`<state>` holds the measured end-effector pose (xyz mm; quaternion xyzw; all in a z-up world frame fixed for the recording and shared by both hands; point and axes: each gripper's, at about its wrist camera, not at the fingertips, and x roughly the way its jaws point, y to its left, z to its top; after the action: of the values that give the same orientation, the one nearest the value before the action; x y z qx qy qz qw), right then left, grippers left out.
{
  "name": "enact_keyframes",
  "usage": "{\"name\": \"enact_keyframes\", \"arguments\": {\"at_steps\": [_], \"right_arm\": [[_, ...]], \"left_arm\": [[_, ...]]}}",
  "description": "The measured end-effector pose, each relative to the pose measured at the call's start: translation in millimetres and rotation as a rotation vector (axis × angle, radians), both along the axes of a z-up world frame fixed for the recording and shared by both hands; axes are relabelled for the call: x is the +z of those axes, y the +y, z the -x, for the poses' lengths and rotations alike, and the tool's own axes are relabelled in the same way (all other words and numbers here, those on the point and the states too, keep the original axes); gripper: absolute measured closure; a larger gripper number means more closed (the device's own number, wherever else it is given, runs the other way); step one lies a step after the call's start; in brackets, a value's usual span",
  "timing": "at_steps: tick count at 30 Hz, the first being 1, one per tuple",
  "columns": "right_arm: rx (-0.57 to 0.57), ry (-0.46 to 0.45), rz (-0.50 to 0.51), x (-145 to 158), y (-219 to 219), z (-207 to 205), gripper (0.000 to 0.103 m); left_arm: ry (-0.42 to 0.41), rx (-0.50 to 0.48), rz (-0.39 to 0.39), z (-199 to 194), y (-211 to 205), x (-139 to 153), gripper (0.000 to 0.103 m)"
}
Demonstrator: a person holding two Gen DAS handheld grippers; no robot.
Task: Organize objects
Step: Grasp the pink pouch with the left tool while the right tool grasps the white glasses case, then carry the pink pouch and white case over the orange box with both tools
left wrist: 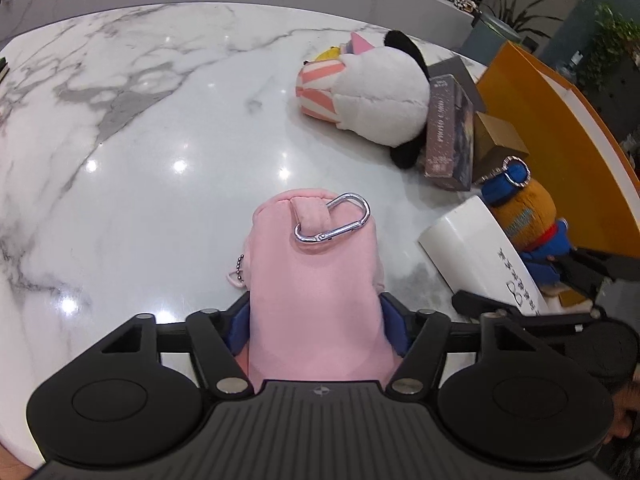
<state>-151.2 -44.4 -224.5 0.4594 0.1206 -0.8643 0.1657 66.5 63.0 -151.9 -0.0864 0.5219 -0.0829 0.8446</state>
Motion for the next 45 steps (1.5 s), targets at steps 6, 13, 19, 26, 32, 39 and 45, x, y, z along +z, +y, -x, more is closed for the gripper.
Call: {"name": "enact_keyframes", "arguments": {"at_steps": [6, 13, 19, 26, 32, 39, 45], "right_arm": [[0.010, -0.032, -0.050, 4, -5, 6, 0.041], [0.015, -0.005, -0.053, 21, -8, -4, 0.041], [0.002, 0.035, -0.008, 48, -5, -1, 0.041], [0.006, 0.077, 0.032, 77, 1, 1, 0.042], [-0.016, 0.122, 0.073, 102, 16, -1, 0.042], [-0.050, 0.204, 0.117, 148, 46, -7, 0.042], [-0.072, 0.283, 0.116, 193, 77, -18, 0.042]], "left_arm": [[-0.001, -0.044, -0.001, 13, -3, 6, 0.038], [-0.022, -0.071, 0.011, 22, -2, 21, 0.042], [-0.039, -0.084, 0.004, 24, -3, 36, 0.043], [-0.062, -0.081, -0.004, 23, -7, 54, 0.043], [-0.112, -0.104, -0.023, 25, -20, 79, 0.043], [-0.181, -0.148, -0.023, 22, -50, 115, 0.043], [-0.250, -0.215, -0.015, 16, -92, 154, 0.043]]}}
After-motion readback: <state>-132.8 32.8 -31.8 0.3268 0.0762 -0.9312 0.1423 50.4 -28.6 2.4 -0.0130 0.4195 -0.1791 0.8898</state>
